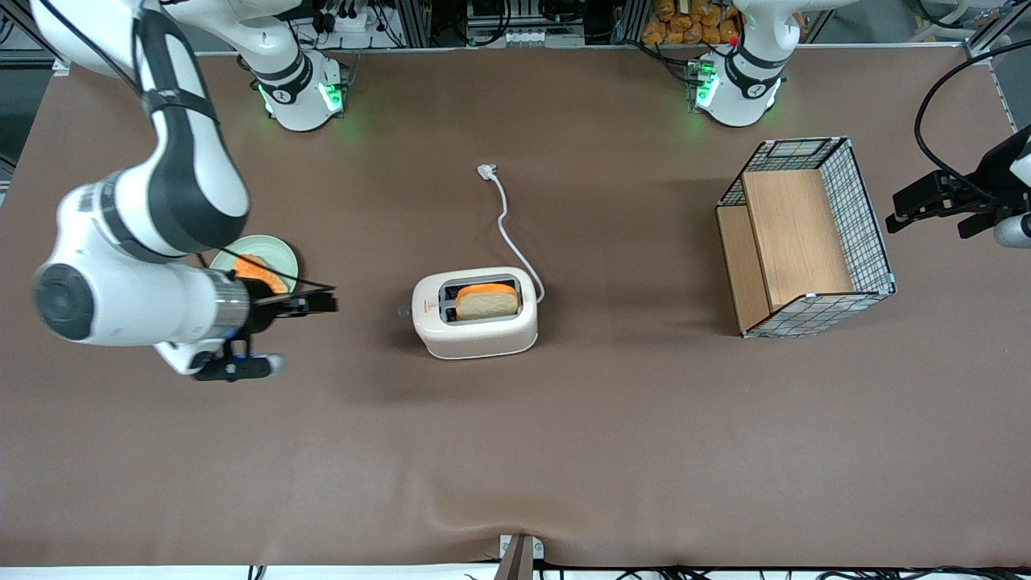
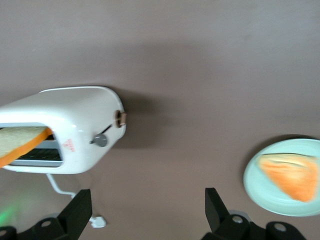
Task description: Press toaster button with right arm
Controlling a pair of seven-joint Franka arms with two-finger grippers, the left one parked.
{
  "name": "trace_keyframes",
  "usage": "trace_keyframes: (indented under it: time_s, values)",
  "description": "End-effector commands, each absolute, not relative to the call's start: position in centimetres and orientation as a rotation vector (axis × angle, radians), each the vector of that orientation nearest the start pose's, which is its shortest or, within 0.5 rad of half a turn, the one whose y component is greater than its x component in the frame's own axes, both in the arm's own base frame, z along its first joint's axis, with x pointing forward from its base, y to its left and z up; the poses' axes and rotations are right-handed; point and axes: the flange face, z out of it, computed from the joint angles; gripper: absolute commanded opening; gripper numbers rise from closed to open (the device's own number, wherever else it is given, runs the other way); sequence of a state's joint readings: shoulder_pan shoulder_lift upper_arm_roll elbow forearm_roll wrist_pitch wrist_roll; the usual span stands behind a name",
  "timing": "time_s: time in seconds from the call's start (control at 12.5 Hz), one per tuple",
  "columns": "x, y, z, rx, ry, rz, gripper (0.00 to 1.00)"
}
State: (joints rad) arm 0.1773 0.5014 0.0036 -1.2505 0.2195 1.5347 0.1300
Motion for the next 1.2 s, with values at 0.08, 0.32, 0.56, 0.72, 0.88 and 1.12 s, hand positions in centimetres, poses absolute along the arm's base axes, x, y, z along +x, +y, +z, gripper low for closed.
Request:
trace_keyframes:
  time_s: [0.08, 0.32, 0.56, 0.72, 0.88, 1.12]
  values:
    - [67.1, 9.2, 55.0, -3.058, -0.151, 0.126, 1.0]
    - [66.5, 4.6, 57.2, -3.051, -0.245, 0.104, 1.0]
    - [64.7, 3.7, 61.2, -3.087, -0.025, 0.036, 1.0]
    - [62.0, 3.8, 65.5, -3.085, 0.213, -0.017, 1.0]
    - [59.2, 3.4, 68.0, -3.078, 0.331, -0.013, 1.0]
    - [54.8, 1.4, 68.6, -3.076, 0.409, -0.063, 1.0]
